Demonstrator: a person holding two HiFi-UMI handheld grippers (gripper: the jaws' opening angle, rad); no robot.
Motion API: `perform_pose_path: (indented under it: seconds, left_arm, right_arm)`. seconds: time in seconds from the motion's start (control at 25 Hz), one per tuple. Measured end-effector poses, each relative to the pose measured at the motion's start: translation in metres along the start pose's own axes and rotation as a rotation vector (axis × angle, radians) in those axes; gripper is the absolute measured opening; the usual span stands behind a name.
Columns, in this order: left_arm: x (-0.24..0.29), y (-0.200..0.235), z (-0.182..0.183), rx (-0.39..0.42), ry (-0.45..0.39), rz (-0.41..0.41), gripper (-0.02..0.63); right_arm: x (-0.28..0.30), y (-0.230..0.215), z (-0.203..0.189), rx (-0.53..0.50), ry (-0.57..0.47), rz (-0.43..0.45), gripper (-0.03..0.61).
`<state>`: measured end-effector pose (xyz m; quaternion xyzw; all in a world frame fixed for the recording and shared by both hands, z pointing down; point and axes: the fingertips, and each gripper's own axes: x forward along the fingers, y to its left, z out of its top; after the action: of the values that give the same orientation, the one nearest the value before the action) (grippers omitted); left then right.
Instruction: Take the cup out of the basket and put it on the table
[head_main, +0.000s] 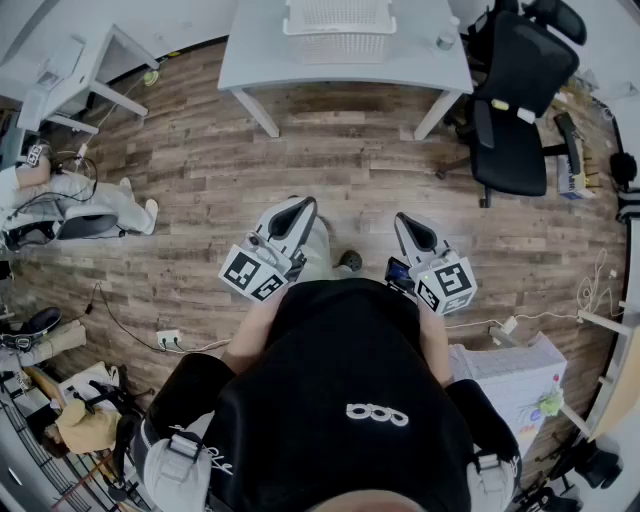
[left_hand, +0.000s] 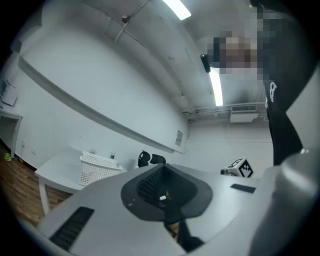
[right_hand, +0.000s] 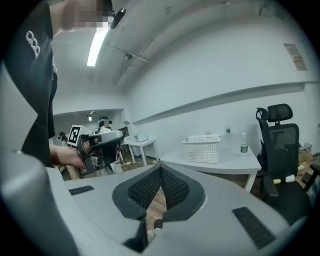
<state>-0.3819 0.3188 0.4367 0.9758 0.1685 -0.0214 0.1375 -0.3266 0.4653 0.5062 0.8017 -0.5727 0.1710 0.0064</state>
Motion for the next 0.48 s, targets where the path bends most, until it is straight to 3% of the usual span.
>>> perform_pose_path:
  seconds: [0.48]
  left_arm:
    - [-0.0031,0.0111,0.0056,-0.015,0.009,0.071,0.008]
  right_arm:
    - [0.0013,-0.0076,0.0048,0.016,-0.024,0.016,0.025]
